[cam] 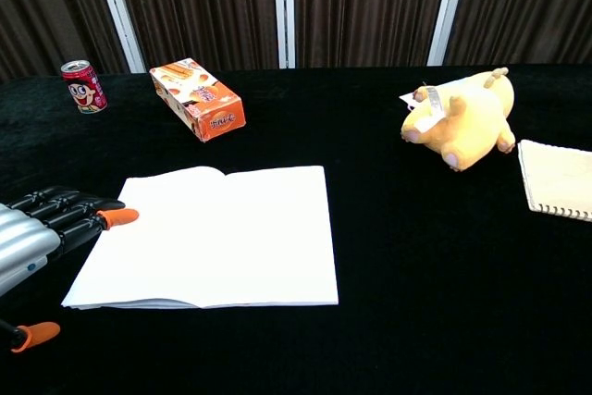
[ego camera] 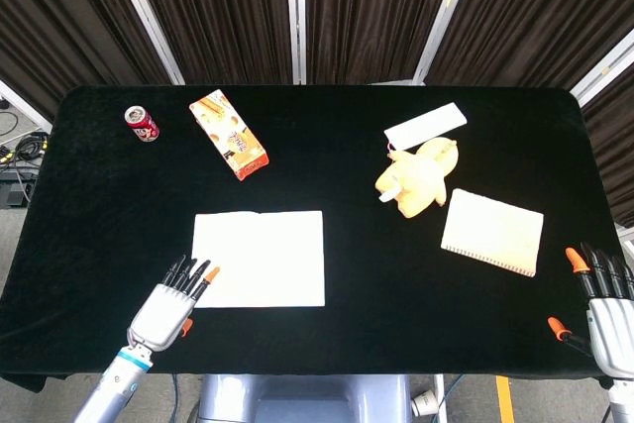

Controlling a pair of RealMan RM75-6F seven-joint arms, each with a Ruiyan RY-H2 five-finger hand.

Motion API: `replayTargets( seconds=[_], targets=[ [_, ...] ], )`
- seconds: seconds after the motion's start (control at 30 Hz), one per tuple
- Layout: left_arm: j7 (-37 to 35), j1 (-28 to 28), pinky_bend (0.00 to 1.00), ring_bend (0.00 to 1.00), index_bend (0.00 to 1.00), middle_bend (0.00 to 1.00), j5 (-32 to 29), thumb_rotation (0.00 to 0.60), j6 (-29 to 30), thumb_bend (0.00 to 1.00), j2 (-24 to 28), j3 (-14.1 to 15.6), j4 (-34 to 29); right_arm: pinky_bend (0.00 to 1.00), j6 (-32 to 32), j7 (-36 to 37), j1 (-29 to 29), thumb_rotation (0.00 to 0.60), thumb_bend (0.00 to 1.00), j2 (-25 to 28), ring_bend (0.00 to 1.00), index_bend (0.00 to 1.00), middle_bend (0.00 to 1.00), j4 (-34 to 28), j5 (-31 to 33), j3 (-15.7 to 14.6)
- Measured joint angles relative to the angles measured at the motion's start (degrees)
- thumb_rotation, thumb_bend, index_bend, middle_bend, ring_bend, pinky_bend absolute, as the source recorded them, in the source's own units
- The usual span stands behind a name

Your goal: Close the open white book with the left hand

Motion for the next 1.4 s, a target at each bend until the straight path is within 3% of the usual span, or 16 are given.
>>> replayTargets(
  seconds=[1.03,1.13,1.4],
  targets=[
    [3.37,-2.15,0.00,0.00,0.00,0.00,-3.11,0.600,0.54,0.23,-9.90,-1.78,8.57,0.00,0.63,0.48,-0.36,0.600,0.04,0.41,0.00,0.01,0.00,-0.35,-0.24,0.07],
    [3.06,-2.28,0.00,0.00,0.00,0.00,-3.11,0.600,0.80,0.28,-10.59,-1.78,9.67,0.00,0.63,0.53,-0.39,0.600,0.04,0.45,0.00,0.01,0.00,-0.40,-0.23,0.06],
    [1.10,-2.56,0.00,0.00,0.00,0.00,-1.73,0.600,2.83,0.55,-11.86,-1.49,12.19,0.00,0.46,0.11,-0.37,0.600,0.04,0.31,0.00,0.01,0.00,-0.46,-0.29,-0.04]
  ],
)
